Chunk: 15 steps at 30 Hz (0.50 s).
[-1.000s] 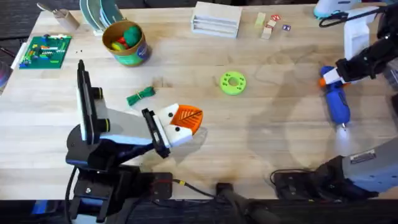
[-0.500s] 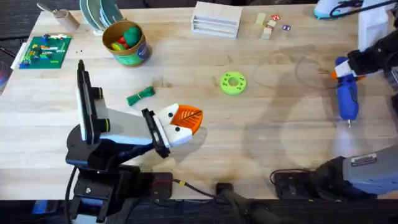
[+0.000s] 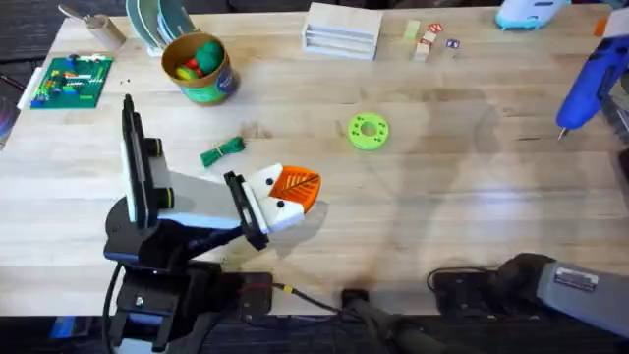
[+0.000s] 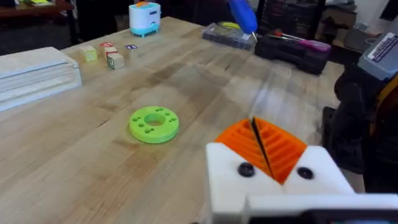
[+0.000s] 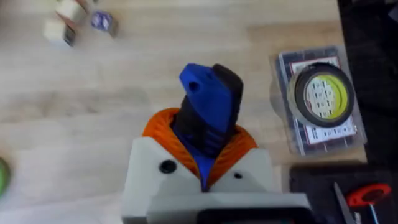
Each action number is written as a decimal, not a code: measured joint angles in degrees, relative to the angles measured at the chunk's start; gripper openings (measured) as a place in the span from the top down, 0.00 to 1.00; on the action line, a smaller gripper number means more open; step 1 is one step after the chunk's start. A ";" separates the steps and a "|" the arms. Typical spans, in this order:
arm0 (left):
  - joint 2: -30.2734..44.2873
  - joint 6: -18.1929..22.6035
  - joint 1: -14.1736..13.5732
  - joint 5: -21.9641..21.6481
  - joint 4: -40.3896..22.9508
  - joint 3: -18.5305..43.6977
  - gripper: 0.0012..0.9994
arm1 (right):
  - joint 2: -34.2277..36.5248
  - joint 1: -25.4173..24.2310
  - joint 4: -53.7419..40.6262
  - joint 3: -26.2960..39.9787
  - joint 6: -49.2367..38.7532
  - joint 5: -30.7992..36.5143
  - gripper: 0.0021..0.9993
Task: Pick up the gripper from the table and insert it into the empty holder that is missing its gripper. Then pick up a screw, insert it into the mounting hole, and use the screwdriver to tighten it. Finally, clean up the table by picking up the vegetable and placing it into the bucket.
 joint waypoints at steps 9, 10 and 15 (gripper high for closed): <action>-0.02 0.00 0.00 0.00 0.00 0.00 1.00 | -15.60 2.62 16.99 -14.66 12.95 -11.53 0.98; 0.00 0.00 0.00 0.00 0.00 0.00 1.00 | -17.51 4.40 21.12 -17.39 14.89 -12.98 0.98; 0.00 0.00 0.00 0.00 0.00 0.00 1.00 | -23.57 16.52 36.04 -26.06 22.48 -17.77 0.98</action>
